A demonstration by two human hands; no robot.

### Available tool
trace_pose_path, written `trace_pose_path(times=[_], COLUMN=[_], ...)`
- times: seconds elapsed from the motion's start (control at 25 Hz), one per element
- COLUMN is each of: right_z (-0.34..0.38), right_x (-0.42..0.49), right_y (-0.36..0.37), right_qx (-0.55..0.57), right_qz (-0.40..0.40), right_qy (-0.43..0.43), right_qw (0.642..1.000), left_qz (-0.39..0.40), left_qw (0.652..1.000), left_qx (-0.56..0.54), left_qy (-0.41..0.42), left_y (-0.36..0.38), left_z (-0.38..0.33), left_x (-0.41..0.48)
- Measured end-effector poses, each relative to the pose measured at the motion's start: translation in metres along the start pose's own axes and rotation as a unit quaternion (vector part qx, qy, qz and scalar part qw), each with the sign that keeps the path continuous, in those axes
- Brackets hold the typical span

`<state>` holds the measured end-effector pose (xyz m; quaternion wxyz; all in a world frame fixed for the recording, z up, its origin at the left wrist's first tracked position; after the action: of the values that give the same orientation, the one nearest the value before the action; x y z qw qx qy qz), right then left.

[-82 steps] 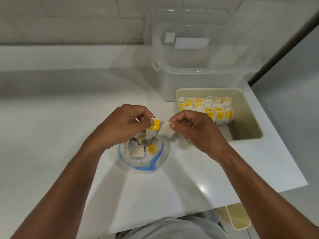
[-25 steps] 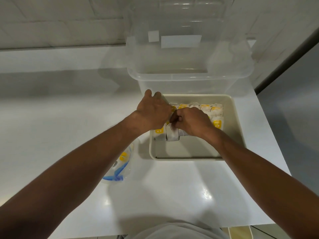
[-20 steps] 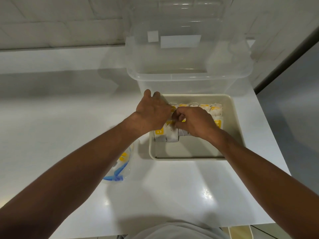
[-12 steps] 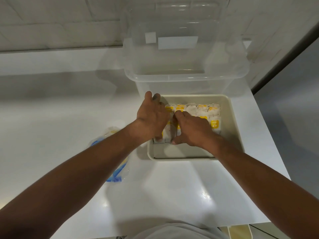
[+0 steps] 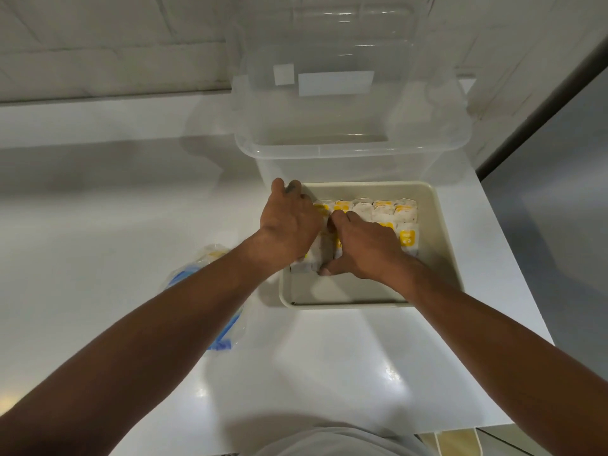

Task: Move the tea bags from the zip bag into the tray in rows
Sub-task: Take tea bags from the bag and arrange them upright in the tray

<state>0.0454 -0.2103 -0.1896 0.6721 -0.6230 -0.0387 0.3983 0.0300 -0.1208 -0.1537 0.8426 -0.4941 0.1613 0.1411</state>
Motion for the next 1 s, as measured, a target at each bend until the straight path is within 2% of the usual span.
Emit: trace_pose_path(times=[0.12, 0.2, 0.32, 0.48, 0.6, 0.8, 1.0], right_z=[-0.002, 0.0, 0.006, 0.021, 0.033, 0.069, 0.13], right_x=[-0.006, -0.011, -0.023, -0.04, -0.053, -0.068, -0.073], right_y=[-0.004, -0.004, -0.008, -0.021, -0.033, -0.036, -0.022], right_qx=[0.037, 0.111, 0.222, 0.261, 0.272, 0.305, 0.252], right_qz=[-0.001, 0.013, 0.015, -0.023, -0.057, -0.064, -0.065], right_qy=[-0.004, -0.03, -0.061, -0.081, -0.09, -0.097, -0.118], right_qw=[0.999, 0.993, 0.973, 0.962, 0.956, 0.945, 0.958], left_qz=[-0.052, -0.076, -0.065, -0.104, -0.141, -0.131, -0.116], left_qw=[0.996, 0.987, 0.95, 0.895, 0.867, 0.852, 0.818], left_qx=[-0.067, -0.14, -0.299, -0.427, -0.471, -0.504, -0.562], left_qy=[0.016, 0.029, 0.064, 0.079, 0.082, 0.063, 0.029], left_y=[-0.014, -0.015, -0.003, 0.007, 0.014, 0.056, 0.11], left_z=[0.014, 0.026, 0.037, 0.048, 0.06, 0.083, 0.106], left_x=[-0.012, -0.022, -0.037, -0.063, -0.085, -0.117, -0.144])
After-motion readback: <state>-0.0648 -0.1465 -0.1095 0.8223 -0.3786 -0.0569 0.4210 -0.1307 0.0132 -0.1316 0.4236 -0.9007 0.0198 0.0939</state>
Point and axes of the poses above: each hand's wrist, its own x-axis towards the middle knuckle, its own y-axis out of the palm, z = x × y, the point moved 9 cm from there along x, towards the middle knuckle, and after that the axes turned 9 degrees about z, right-handed, at the moved point
